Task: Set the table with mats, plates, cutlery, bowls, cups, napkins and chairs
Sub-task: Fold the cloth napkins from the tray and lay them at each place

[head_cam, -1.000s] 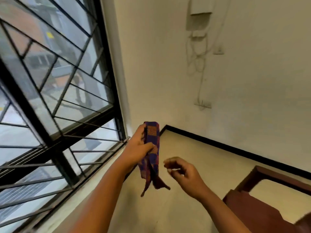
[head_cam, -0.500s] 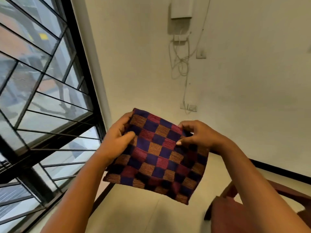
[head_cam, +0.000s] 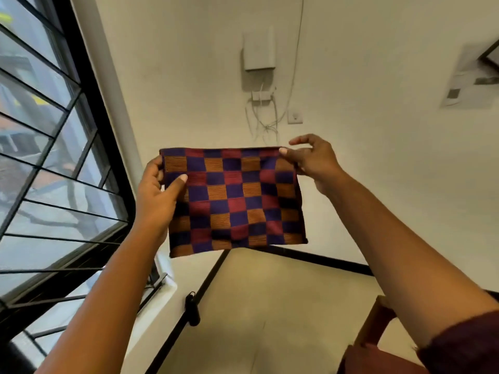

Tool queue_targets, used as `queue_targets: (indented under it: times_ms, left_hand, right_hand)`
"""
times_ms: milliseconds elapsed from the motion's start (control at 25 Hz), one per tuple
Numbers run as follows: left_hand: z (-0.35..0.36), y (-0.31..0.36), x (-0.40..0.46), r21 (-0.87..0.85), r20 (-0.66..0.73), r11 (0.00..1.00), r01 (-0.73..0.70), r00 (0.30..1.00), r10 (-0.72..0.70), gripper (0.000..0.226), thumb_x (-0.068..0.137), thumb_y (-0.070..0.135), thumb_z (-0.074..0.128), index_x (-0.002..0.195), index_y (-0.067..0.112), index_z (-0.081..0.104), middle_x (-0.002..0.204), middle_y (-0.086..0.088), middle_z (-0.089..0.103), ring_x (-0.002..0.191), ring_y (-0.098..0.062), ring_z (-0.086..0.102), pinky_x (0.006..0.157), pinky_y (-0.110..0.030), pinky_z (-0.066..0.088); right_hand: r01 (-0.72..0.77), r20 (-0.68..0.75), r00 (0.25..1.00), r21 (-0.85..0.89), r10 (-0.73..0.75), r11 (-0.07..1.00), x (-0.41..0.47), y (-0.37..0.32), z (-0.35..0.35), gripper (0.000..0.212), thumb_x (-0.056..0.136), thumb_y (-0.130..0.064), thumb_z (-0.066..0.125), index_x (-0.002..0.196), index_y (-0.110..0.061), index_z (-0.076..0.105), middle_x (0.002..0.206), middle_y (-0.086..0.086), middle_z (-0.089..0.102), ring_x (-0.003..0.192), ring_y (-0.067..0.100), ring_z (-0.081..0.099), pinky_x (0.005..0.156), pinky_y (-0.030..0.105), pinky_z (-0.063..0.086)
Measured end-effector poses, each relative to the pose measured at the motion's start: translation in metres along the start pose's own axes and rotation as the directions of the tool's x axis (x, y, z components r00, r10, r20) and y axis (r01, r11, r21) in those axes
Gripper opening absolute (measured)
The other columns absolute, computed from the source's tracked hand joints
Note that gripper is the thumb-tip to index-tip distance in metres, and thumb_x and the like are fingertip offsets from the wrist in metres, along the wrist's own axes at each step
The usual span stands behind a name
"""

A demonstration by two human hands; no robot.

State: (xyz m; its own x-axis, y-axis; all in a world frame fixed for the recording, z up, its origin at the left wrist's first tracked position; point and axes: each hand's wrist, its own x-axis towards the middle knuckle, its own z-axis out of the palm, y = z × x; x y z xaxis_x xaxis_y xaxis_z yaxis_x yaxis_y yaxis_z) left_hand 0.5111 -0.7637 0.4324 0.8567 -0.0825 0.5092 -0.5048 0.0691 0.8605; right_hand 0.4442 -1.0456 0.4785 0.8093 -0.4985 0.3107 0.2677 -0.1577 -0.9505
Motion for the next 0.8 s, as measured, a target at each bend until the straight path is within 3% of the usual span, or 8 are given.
queue_targets:
  times_ms: [120, 280, 400, 520, 680, 800]
  left_hand:
    - [0.013, 0.014, 0.019, 0.089, 0.041, 0.996, -0.031, 0.999, 0.027, 0.052, 0.093, 0.006, 0.059, 0.139, 0.025, 0.042, 0.122, 0.009, 0.065, 0.11, -0.009, 0.063, 0.09, -0.039, 0.055]
    - [0.03, 0.03, 0.019, 0.288, 0.179, 0.951, -0.111, 0.982, 0.061, 0.074, 0.093, 0.007, 0.06, 0.151, 0.028, 0.02, 0.132, 0.007, 0.055, 0.112, -0.009, 0.058, 0.087, -0.029, 0.054]
    - [0.037, 0.03, 0.009, 0.368, 0.274, 0.909, -0.195, 0.957, 0.094, 0.089, 0.091, 0.005, 0.06, 0.154, 0.031, 0.003, 0.129, 0.005, 0.056, 0.11, -0.009, 0.06, 0.091, -0.024, 0.049]
    - [0.041, 0.03, 0.005, 0.419, 0.307, 0.871, -0.258, 0.943, 0.131, 0.094, 0.092, 0.011, 0.06, 0.149, 0.045, -0.007, 0.134, 0.005, 0.053, 0.114, -0.009, 0.057, 0.093, -0.023, 0.043]
    - [0.034, 0.034, 0.015, 0.438, 0.285, 0.848, -0.299, 0.941, 0.184, 0.108, 0.091, 0.01, 0.062, 0.133, 0.066, -0.021, 0.14, 0.003, 0.05, 0.121, -0.016, 0.055, 0.095, -0.031, 0.045]
    - [0.028, 0.041, 0.019, 0.462, 0.302, 0.817, -0.345, 0.927, 0.221, 0.106, 0.092, 0.01, 0.061, 0.137, 0.062, -0.02, 0.139, 0.004, 0.051, 0.119, -0.016, 0.056, 0.093, -0.029, 0.046]
  right_hand:
    - [-0.081, 0.011, 0.997, 0.156, 0.081, 0.984, 0.007, -0.038, 0.011, 0.025, 0.086, 0.0, 0.069, 0.101, -0.013, 0.053, 0.084, 0.01, 0.066, 0.059, 0.013, 0.063, 0.049, 0.021, 0.05]
    - [0.01, 0.028, 1.0, 0.096, -0.012, 0.995, 0.004, -0.06, 0.029, 0.018, 0.091, 0.007, 0.055, 0.092, -0.008, 0.065, 0.081, 0.006, 0.067, 0.068, 0.015, 0.064, 0.057, 0.022, 0.054]
    - [-0.005, 0.08, 0.997, 0.096, -0.003, 0.995, -0.004, -0.066, 0.037, 0.024, 0.092, 0.009, 0.05, 0.097, -0.004, 0.07, 0.086, 0.01, 0.069, 0.071, 0.016, 0.066, 0.063, 0.023, 0.056]
    - [-0.006, 0.203, 0.979, 0.141, -0.023, 0.99, -0.016, -0.074, 0.04, 0.03, 0.09, 0.011, 0.048, 0.105, -0.003, 0.069, 0.097, 0.012, 0.071, 0.082, 0.021, 0.069, 0.071, 0.027, 0.058]
    - [0.206, 0.269, 0.946, -0.059, -0.184, 0.977, -0.029, -0.083, 0.053, 0.04, 0.084, 0.014, 0.061, 0.109, -0.016, 0.069, 0.104, 0.001, 0.071, 0.09, 0.015, 0.071, 0.068, 0.022, 0.056]
    - [0.434, 0.22, 0.898, -0.293, -0.382, 0.852, -0.029, -0.092, 0.062, 0.021, 0.081, -0.006, 0.075, 0.098, -0.019, 0.074, 0.098, -0.003, 0.071, 0.087, 0.012, 0.069, 0.07, 0.023, 0.058]
